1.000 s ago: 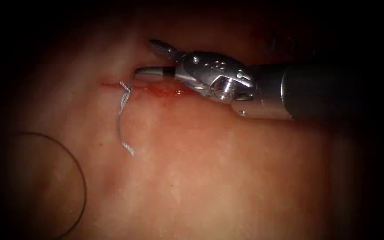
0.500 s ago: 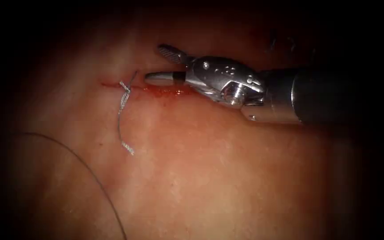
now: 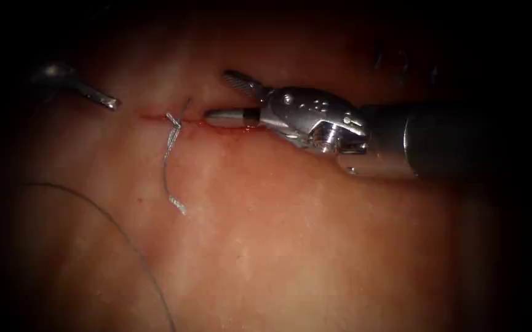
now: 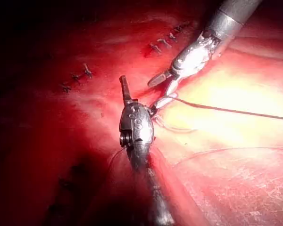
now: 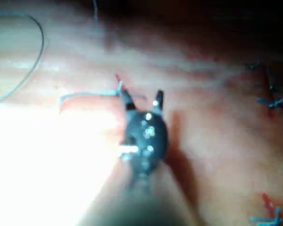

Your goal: Wound Closure

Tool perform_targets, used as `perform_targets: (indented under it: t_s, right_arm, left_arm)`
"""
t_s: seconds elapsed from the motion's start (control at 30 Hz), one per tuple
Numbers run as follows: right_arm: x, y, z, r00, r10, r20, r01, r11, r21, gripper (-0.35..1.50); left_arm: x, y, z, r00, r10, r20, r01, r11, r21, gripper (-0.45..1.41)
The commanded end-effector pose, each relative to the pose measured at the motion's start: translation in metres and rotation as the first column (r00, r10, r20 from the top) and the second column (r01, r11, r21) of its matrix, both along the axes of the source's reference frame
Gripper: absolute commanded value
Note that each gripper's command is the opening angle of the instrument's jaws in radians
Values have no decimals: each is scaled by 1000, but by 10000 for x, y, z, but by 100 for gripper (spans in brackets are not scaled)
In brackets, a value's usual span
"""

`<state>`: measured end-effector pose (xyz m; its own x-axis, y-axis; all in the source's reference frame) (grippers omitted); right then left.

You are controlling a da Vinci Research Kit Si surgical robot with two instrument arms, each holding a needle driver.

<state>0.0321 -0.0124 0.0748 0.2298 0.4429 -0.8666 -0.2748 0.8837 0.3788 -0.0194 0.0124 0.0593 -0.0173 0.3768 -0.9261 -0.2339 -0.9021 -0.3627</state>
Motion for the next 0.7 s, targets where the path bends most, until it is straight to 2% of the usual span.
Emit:
perform_targets:
  t_s: [0.03,0.17,0.33,0.37,0.4,0.63,0.67,0.7]
  right_arm:
    - [2,2,2,1000,1,-1,-1,1000,-3,149]
    - [-11,3,-1,1000,8,9,-8,1000,-9,147]
    - [-28,6,-4,999,32,29,-32,999,-4,147]
    - [-31,7,-5,999,35,31,-35,999,-2,147]
    - [-31,7,-5,999,35,31,-35,999,-2,147]
    - [-32,5,-4,999,32,28,-32,999,0,147]
    - [-31,5,-4,999,32,28,-32,999,0,147]
    - [-31,5,-4,999,33,28,-33,999,0,147]
  left_arm:
    - [-8,-2,9,1000,25,7,-25,1000,-10,121]
    - [-19,-23,22,994,103,-23,-103,995,-16,118]
    - [-30,-53,38,966,231,-113,-234,972,-15,96]
    - [-35,-63,44,939,294,-179,-306,951,-40,91]
    - [-35,-63,44,939,294,-179,-306,951,-40,91]
    - [-51,-81,54,853,414,-317,-465,879,-105,89]
    - [-55,-87,56,817,444,-367,-516,848,-123,83]
    - [-57,-90,57,801,454,-391,-536,835,-127,79]
